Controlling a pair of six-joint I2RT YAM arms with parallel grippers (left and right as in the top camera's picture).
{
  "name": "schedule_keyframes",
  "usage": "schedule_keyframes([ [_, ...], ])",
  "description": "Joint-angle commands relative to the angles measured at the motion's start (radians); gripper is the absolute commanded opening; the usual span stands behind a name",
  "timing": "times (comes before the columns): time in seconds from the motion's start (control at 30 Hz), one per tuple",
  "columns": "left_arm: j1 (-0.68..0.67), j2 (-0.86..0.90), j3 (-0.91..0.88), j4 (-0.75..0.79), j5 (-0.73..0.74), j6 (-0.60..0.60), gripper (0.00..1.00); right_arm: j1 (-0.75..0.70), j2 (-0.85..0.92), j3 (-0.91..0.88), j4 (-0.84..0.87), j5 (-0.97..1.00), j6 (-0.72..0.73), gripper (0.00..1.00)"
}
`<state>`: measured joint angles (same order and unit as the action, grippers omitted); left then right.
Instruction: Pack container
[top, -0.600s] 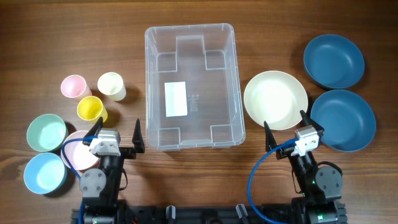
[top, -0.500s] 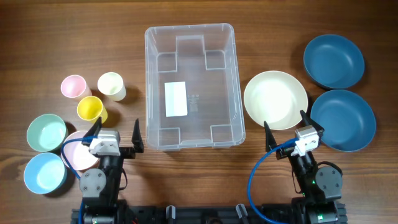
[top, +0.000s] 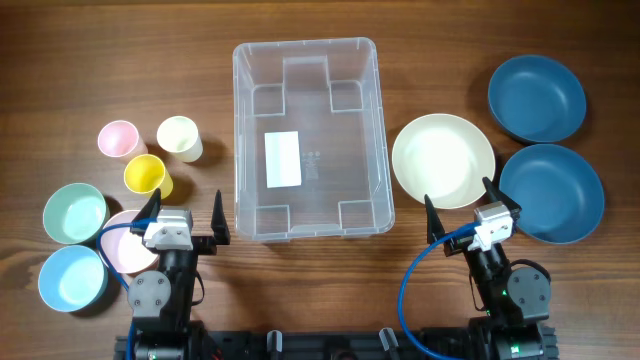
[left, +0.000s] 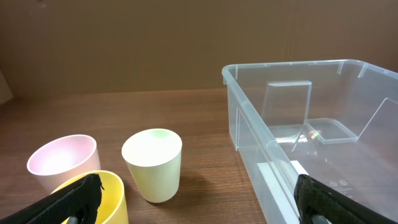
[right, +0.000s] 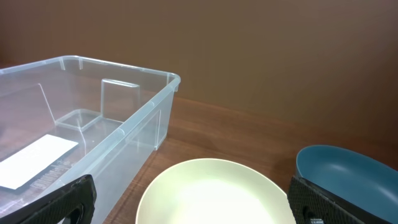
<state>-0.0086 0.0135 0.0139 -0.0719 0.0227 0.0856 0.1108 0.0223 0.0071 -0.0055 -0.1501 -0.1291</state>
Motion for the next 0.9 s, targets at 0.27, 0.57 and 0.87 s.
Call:
schedule_keyframes([
  [0.27, -0.006, -0.006, -0.008, 0.0, -0.013, -0.096, 1.0, 0.006, 0.009, 0.004, 0.006, -0.005, -0.002, 1.0],
  [0.57, -0.006, -0.004, 0.014, -0.011, -0.021, -0.347, 1.0, 0.006, 0.009, 0.048, -0.006, 0.128, 0.219, 1.0],
  [0.87, -0.006, 0.504, 0.571, -0.425, -0.02, -0.364, 1.0, 0.006, 0.48, 0.571, -0.367, 0.123, 0.285, 1.0],
])
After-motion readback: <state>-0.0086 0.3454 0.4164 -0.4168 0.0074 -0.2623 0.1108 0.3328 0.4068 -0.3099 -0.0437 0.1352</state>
